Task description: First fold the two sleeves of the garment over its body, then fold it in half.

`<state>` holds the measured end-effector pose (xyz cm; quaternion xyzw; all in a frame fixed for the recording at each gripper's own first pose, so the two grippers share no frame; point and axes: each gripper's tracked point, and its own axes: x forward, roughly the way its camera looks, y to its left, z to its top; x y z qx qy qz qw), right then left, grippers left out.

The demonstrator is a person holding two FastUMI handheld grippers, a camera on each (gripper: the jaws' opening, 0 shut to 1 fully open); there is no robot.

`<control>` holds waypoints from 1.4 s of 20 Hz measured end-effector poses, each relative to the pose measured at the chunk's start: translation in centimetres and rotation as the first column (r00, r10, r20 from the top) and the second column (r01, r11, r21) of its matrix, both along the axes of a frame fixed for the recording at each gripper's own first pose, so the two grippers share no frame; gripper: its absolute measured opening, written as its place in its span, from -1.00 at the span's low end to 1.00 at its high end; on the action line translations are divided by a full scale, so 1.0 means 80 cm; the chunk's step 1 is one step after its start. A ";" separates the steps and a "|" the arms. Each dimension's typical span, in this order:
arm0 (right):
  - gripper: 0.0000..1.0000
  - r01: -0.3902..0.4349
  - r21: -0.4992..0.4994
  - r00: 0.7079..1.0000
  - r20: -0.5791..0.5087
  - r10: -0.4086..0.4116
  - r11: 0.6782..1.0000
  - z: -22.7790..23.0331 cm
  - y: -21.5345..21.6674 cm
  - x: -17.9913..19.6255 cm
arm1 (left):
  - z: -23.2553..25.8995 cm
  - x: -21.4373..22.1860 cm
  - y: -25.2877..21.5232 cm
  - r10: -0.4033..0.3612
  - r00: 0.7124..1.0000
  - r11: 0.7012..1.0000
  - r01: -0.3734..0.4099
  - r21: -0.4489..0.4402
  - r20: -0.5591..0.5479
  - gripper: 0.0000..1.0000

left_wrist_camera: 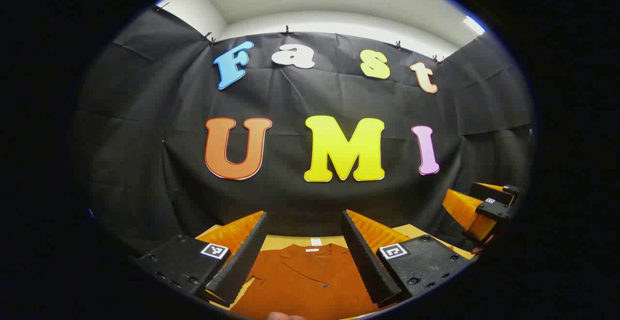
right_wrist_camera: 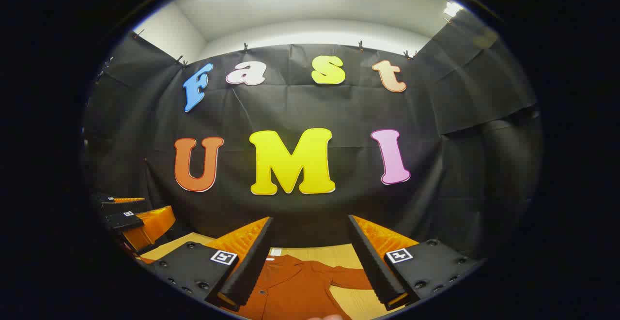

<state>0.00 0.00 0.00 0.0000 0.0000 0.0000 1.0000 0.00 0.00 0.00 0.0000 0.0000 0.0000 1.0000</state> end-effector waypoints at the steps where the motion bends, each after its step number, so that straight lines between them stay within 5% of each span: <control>1: 0.90 -0.009 -0.006 1.000 0.001 0.009 1.000 0.001 0.002 0.001 | 0.002 0.000 -0.001 0.004 1.000 1.000 -0.004 -0.002 0.003 0.94; 28: 0.86 -0.020 -0.008 0.999 -0.038 0.020 1.000 -0.013 0.000 0.043 | -0.001 0.022 -0.003 0.030 1.000 0.999 -0.030 0.027 -0.003 0.94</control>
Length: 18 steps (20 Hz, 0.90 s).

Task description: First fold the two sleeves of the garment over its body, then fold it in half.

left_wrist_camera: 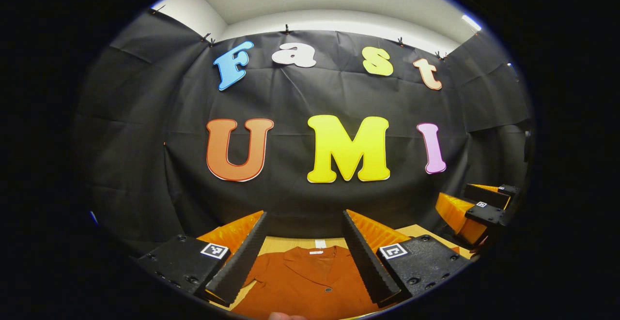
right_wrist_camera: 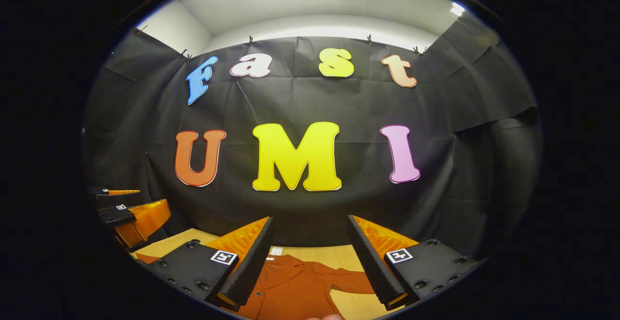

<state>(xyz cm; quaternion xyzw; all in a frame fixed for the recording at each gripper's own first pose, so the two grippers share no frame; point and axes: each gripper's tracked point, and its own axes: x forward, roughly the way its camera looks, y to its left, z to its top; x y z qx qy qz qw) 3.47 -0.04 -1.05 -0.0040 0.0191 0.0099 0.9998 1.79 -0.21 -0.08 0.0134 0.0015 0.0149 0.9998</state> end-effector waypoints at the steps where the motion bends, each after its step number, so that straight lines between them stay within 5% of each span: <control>1: 0.86 0.002 -0.001 1.000 0.001 -0.002 1.000 0.000 -0.001 0.001 | 0.000 0.001 0.000 0.000 1.000 1.000 0.000 0.002 0.001 0.94; 18: 0.90 0.053 0.001 0.998 -0.026 -0.053 0.999 -0.010 -0.044 0.012 | -0.013 0.008 -0.024 -0.031 0.999 0.999 0.032 0.023 -0.030 0.94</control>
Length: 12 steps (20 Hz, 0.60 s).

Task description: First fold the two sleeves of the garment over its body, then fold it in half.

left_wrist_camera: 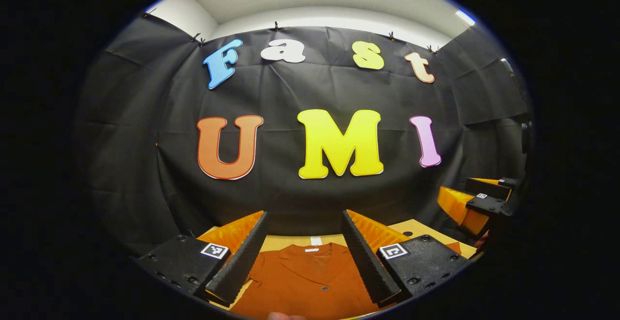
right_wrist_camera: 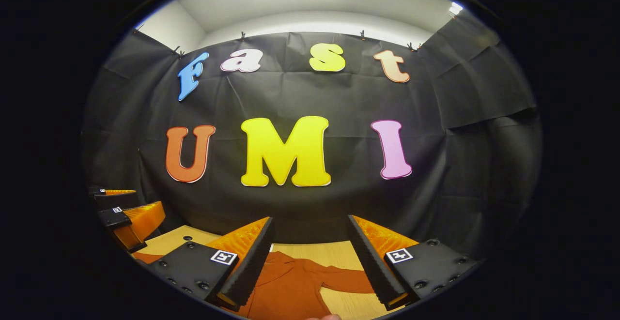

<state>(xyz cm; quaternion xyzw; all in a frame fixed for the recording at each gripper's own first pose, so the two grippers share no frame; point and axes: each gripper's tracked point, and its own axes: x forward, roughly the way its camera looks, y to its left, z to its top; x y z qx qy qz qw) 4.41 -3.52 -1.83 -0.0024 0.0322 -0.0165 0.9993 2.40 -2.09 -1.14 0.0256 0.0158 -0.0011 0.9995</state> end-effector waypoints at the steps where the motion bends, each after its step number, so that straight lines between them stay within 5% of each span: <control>1: 0.90 0.011 0.003 1.000 -0.003 -0.011 1.000 -0.001 -0.008 0.002 | 0.000 0.002 -0.001 0.002 1.000 1.000 -0.002 0.000 -0.002 0.94; 7: 0.86 0.082 0.016 0.996 -0.034 -0.082 0.996 -0.018 -0.064 0.007 | -0.008 0.009 -0.016 -0.019 0.999 1.000 0.020 0.004 -0.029 0.94; 12: 0.90 0.197 -0.002 0.975 -0.102 -0.196 0.980 -0.061 -0.166 0.008 | -0.036 0.008 -0.046 -0.087 0.989 0.996 0.085 -0.022 -0.118 1.00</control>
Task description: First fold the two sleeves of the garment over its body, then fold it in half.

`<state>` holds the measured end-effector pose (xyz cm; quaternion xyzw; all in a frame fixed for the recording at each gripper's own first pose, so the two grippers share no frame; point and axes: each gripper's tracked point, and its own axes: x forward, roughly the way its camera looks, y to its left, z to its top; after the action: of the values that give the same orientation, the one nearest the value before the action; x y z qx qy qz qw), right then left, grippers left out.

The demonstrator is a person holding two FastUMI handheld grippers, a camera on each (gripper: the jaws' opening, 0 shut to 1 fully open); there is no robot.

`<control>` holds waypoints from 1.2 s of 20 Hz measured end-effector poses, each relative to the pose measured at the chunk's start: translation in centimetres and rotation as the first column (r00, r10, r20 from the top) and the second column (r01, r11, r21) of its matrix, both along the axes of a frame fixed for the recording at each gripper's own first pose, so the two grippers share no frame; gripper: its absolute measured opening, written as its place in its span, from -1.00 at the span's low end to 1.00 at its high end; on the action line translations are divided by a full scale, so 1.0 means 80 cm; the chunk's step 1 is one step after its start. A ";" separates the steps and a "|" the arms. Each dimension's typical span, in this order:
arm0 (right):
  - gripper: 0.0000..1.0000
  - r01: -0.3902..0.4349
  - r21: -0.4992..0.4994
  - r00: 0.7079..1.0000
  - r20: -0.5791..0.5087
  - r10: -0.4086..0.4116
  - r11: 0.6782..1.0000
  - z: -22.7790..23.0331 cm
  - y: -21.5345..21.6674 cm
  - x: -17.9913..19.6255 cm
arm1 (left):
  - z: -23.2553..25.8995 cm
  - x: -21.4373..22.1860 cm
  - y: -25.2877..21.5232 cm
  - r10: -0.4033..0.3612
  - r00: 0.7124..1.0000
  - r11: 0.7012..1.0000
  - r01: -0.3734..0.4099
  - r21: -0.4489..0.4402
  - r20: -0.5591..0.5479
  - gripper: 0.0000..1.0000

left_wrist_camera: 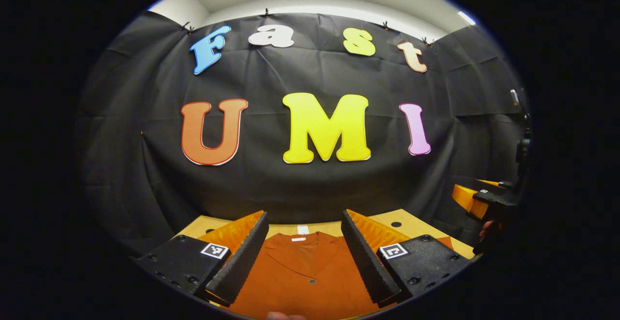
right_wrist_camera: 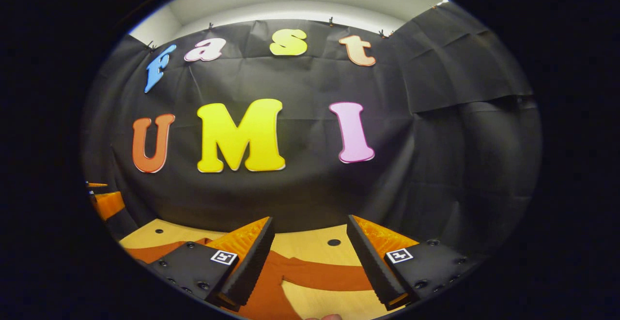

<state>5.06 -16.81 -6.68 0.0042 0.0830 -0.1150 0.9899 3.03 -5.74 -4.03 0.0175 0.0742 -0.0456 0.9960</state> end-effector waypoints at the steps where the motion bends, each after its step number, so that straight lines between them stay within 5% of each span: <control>1: 0.94 0.033 0.003 0.999 -0.019 -0.033 0.999 -0.012 -0.026 -0.001 | -0.003 0.000 -0.005 -0.010 1.000 1.000 0.010 0.004 -0.010 0.94; 10: 0.91 0.226 0.020 0.935 -0.287 -0.211 0.974 -0.215 -0.191 -0.005 | -0.050 0.013 -0.029 -0.048 0.988 0.999 0.049 0.008 -0.146 0.95; 16: 0.92 0.309 0.066 0.807 -0.546 -0.225 0.949 -0.369 -0.225 -0.005 | -0.068 0.028 -0.018 0.036 0.979 0.998 -0.025 0.052 -0.202 0.95; 22: 0.96 0.382 0.070 0.737 -0.625 -0.258 0.921 -0.396 -0.229 -0.010 | -0.080 0.029 0.008 0.111 0.965 0.993 -0.098 0.065 -0.237 0.95; 24: 0.90 0.368 0.049 0.738 -0.623 -0.259 0.929 -0.379 -0.223 -0.005 | -0.082 0.032 0.017 0.115 0.964 0.992 -0.100 0.074 -0.242 0.95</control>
<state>4.68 -34.63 -36.98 0.0651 0.4030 -0.2682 0.8726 5.58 -4.35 -10.61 0.0382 0.1990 0.0090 0.9792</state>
